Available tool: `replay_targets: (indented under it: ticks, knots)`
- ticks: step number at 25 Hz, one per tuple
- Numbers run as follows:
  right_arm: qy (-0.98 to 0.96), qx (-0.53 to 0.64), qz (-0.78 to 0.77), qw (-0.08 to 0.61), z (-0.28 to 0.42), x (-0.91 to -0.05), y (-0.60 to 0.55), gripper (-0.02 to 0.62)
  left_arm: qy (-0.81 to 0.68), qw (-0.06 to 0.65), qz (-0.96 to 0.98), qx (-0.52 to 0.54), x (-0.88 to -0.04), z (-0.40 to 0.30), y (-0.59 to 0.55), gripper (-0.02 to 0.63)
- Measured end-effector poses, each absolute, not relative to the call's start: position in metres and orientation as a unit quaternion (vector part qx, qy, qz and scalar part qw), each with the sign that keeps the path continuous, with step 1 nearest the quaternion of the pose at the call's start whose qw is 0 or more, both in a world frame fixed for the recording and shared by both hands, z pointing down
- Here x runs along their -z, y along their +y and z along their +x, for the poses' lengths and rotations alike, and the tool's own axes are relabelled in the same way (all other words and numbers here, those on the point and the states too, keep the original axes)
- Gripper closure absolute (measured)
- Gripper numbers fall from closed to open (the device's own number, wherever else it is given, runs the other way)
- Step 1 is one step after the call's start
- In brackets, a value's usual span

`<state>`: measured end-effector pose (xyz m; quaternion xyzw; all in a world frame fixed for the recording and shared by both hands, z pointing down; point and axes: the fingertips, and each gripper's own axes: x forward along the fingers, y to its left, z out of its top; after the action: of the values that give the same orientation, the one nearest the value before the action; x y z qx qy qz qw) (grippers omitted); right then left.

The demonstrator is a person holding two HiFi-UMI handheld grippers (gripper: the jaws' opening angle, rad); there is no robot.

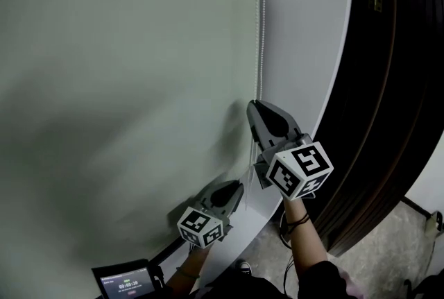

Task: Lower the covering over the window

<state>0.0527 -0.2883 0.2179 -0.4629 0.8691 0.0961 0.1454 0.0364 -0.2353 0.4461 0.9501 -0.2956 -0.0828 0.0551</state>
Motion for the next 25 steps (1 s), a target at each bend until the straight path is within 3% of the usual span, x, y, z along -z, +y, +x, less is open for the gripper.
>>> replay_targets:
  ticks: [6, 11, 21, 25]
  knots:
    - [0.872, -0.019, -0.486, 0.054, 0.044, -0.347, -0.294, 0.578, -0.301, 0.039, 0.946, 0.115, -0.407, 0.018, -0.231, 0.575]
    - [0.867, 0.056, -0.494, 0.031, 0.042, -0.445, -0.284, 0.578, -0.297, 0.017, 0.948, 0.115, -0.383, 0.022, -0.24, 0.575]
    - [0.858, 0.114, -0.498, -0.061, 0.028, -0.548, -0.264, 0.578, -0.284, -0.089, 0.947, 0.12, -0.286, 0.049, -0.267, 0.572]
    - [0.855, 0.132, -0.498, -0.056, 0.027, -0.563, -0.254, 0.578, -0.287, -0.113, 0.943, 0.123, -0.26, 0.05, -0.275, 0.572]
